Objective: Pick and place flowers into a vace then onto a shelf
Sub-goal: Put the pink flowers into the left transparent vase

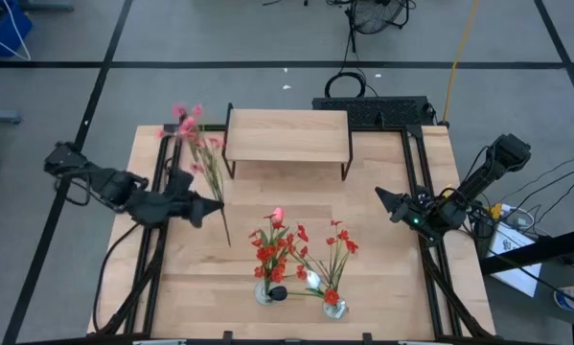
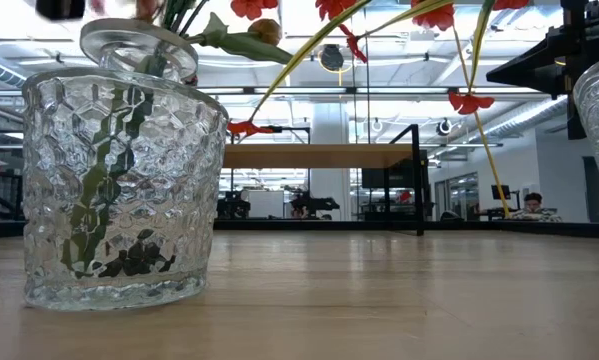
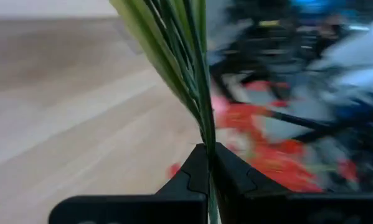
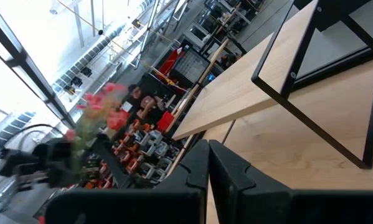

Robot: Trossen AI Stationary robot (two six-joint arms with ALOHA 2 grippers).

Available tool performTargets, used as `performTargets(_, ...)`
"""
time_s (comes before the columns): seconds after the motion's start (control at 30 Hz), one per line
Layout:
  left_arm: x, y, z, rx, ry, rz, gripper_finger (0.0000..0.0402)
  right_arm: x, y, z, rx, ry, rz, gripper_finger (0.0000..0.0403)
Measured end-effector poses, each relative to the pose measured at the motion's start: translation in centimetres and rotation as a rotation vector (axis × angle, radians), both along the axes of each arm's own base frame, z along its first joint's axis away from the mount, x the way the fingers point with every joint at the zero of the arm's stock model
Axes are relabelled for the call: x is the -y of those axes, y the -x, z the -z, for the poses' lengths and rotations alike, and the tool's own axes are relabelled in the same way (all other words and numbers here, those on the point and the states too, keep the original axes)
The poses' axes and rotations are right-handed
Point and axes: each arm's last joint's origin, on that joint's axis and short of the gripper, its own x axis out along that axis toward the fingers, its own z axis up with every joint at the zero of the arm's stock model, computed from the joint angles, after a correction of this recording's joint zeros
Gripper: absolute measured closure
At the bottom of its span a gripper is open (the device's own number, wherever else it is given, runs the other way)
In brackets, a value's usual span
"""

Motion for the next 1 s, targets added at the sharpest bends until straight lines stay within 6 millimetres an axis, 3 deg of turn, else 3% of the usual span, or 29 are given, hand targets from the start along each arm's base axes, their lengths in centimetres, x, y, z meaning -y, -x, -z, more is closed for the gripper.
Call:
performTargets(0.3, 6.0, -0.5, -2.2, 0.26, -0.34, 0.119, 0.0394, 0.0, 0.0, 0.0, 0.0, 0.0, 0.0, 0.0399)
performTargets(0.47, 9.6, -0.9, -0.6, 0.231, -0.479, 0.056, 0.0394, 0.0, 0.0, 0.0, 0.0, 0.0, 0.0, 0.0399)
performTargets(0.73, 14.7, -3.8, 4.3, 0.17, -0.596, 0.041, 0.0394, 0.0, 0.0, 0.0, 0.0, 0.0, 0.0, 0.0399)
performTargets(1.0, 16.8, -5.1, 6.9, 0.139, -0.686, 0.074, 0.0394, 0.0, 0.0, 0.0, 0.001, -0.001, 0.0, 0.0399)
